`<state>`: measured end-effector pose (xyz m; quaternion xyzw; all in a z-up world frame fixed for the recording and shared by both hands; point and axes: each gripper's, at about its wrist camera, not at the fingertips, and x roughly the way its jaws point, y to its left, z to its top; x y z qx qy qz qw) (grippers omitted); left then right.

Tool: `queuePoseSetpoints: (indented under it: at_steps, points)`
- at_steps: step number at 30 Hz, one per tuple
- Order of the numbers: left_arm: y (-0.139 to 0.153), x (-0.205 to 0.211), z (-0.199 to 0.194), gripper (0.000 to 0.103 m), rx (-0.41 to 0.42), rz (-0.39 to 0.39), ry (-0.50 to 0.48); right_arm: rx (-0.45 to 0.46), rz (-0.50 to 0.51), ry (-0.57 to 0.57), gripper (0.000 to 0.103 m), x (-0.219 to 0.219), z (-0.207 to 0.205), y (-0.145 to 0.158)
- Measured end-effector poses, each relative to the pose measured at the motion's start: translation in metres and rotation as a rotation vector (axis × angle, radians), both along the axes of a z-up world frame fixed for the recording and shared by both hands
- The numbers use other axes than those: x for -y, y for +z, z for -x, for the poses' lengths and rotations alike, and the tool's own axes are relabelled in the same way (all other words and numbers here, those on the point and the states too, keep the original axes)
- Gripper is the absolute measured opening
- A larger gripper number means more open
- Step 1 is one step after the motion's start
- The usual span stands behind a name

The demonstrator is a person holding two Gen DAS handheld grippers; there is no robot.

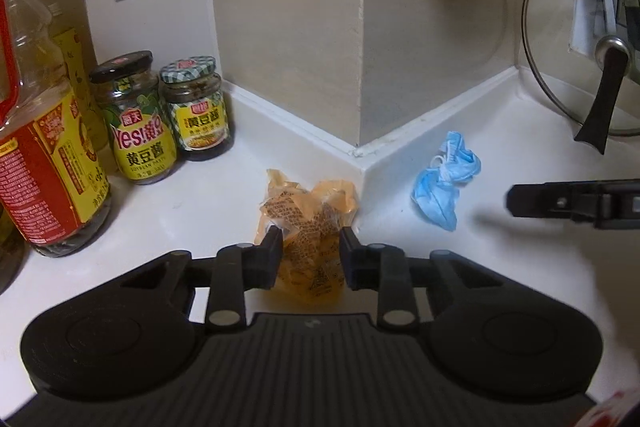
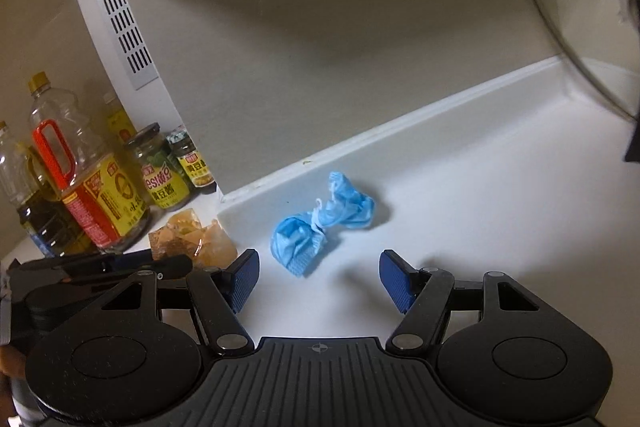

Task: Collect trash
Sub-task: 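Grasp the tan paper bag with the left tool while the right tool grasps the blue mask, then carry the paper bag and blue mask down to the wastebasket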

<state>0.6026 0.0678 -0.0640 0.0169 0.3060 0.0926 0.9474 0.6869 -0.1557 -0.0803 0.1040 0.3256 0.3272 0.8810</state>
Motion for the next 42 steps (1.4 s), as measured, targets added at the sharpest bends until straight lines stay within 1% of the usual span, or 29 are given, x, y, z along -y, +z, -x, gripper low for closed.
queuePoseSetpoints:
  at_steps: [4,8,12,13,14,16,18,19,20,22,25,29,32,37,39,42]
  points:
    - [0.005,-0.005,0.007,0.023,0.011,-0.019,0.019,0.007,0.010,0.033,0.067,-0.017,-0.008,-0.003]
    - [0.014,-0.017,0.016,0.023,0.020,-0.024,0.062,0.025,0.060,0.064,0.066,-0.039,-0.014,-0.007]
    - [0.021,-0.029,0.027,0.023,0.021,-0.031,0.108,0.050,0.116,0.067,0.066,-0.055,-0.019,-0.012]
    - [0.022,-0.032,0.029,0.023,0.021,-0.032,0.118,0.054,0.128,0.067,0.062,-0.058,-0.020,-0.013]
    - [0.023,-0.034,0.032,0.023,0.021,-0.032,0.127,0.058,0.137,0.067,0.057,-0.060,-0.022,-0.014]
    - [0.025,-0.037,0.038,0.023,0.021,-0.033,0.145,0.056,0.155,0.073,0.052,-0.064,-0.025,-0.017]
    - [0.026,-0.038,0.044,0.023,0.020,-0.028,0.159,0.057,0.167,0.070,0.040,-0.067,-0.027,-0.019]
    - [0.027,-0.038,0.048,0.023,0.020,-0.027,0.164,0.058,0.168,0.072,0.030,-0.067,-0.027,-0.020]
    - [0.029,-0.038,0.052,0.023,0.021,-0.026,0.166,0.063,0.165,0.076,0.022,-0.067,-0.027,-0.020]
    - [0.033,-0.036,0.062,0.023,0.027,-0.023,0.165,0.083,0.161,0.083,0.015,-0.064,-0.024,-0.017]
    - [0.041,-0.034,0.079,0.023,0.046,-0.014,0.158,0.104,0.123,0.081,0.014,-0.052,-0.011,-0.005]
    - [0.053,-0.029,0.112,0.023,0.075,0.031,0.126,0.133,0.064,0.087,0.014,-0.029,0.026,0.021]
    - [0.059,-0.024,0.143,0.023,0.077,0.059,0.074,0.152,0.024,0.103,0.014,-0.011,0.069,0.042]
    - [0.067,-0.019,0.211,0.023,0.085,0.105,-0.042,0.181,-0.007,0.132,0.014,0.009,0.164,0.068]
    - [0.067,-0.020,0.239,0.023,0.079,0.127,-0.079,0.183,-0.009,0.144,0.014,0.009,0.205,0.074]
    - [0.065,-0.022,0.281,0.023,0.066,0.160,-0.138,0.162,-0.003,0.167,0.014,0.001,0.266,0.074]
